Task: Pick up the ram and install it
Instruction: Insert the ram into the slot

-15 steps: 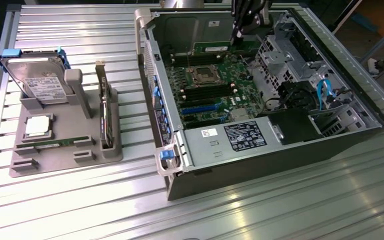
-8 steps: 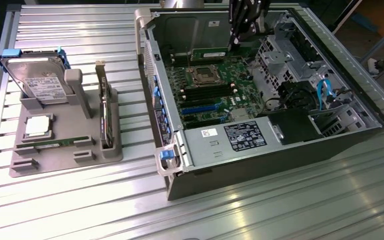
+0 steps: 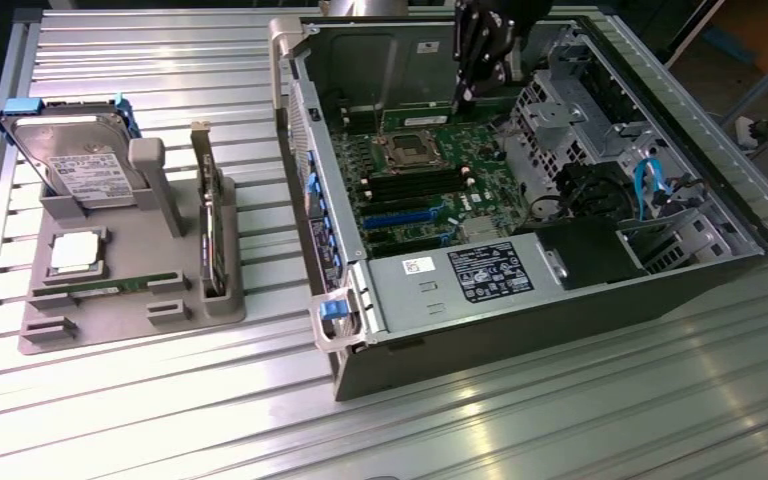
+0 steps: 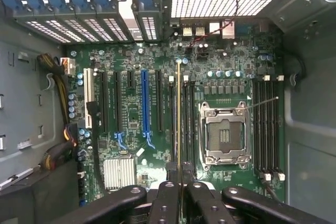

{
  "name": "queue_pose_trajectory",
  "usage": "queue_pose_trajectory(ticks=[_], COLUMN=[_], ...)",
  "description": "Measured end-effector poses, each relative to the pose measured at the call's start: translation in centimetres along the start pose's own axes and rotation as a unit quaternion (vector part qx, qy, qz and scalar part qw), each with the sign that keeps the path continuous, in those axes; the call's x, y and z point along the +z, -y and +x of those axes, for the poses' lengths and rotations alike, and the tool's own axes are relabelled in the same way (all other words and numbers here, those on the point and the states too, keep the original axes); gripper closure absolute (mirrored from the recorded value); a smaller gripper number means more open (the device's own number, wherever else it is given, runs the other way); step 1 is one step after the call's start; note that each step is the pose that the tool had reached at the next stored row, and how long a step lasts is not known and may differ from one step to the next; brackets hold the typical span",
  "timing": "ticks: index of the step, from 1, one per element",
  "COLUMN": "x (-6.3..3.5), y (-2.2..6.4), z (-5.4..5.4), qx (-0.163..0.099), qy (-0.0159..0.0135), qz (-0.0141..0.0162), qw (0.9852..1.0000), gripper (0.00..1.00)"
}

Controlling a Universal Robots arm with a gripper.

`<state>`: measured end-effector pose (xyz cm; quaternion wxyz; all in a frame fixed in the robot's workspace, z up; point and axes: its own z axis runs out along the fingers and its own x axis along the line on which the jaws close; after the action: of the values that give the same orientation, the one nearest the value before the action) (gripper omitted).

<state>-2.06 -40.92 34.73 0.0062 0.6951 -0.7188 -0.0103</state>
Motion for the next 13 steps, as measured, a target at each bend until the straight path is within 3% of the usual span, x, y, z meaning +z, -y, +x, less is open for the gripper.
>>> queue_pose_trajectory(ticks=[4,13], x=[1.0,2.04], y=[0.04,0.19], z=[0.0,0.0], qx=[0.0,0.0], qy=[0.0,0.0], qz=[0.0,0.0], qw=[1.0,1.0], gripper=[0.88,0.88])
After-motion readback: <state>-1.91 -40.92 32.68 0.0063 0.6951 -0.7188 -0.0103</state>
